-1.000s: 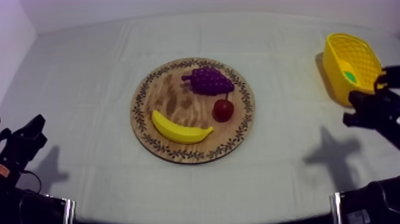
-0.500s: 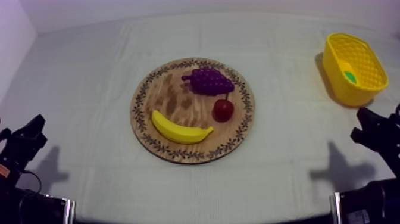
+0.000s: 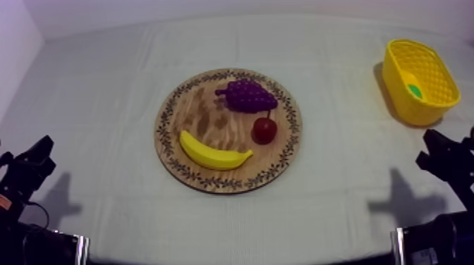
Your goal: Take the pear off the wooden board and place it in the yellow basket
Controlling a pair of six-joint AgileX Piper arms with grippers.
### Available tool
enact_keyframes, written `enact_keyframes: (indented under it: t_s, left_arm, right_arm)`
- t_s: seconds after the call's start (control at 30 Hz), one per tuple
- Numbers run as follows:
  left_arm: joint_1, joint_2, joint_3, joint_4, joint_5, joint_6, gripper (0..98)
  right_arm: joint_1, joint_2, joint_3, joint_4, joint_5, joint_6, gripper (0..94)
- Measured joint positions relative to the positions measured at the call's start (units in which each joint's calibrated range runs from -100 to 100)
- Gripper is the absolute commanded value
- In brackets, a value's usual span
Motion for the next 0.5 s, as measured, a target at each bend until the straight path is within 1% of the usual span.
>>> enact_keyframes:
  t_s: [0.2, 0.3, 0.4, 0.5]
  left_arm:
    - [0.0, 0.0, 0.0, 0.0, 0.0, 0.0, 0.1]
    - [0.0, 0.0, 0.0, 0.0, 0.0, 0.0, 0.1]
    - [0.0, 0.0, 0.0, 0.0, 0.0, 0.0, 0.1]
    - [0.0, 0.0, 0.0, 0.0, 0.0, 0.0, 0.1]
  right_arm:
    - [0.0, 0.0, 0.0, 0.0, 0.0, 5.9, 0.2]
    - [0.0, 0.0, 0.0, 0.1, 0.0, 8.1, 0.2]
    - [0.0, 0.0, 0.0, 0.1, 0.0, 9.0, 0.2]
    - [0.0, 0.0, 0.0, 0.1, -0.1, 9.0, 0.2]
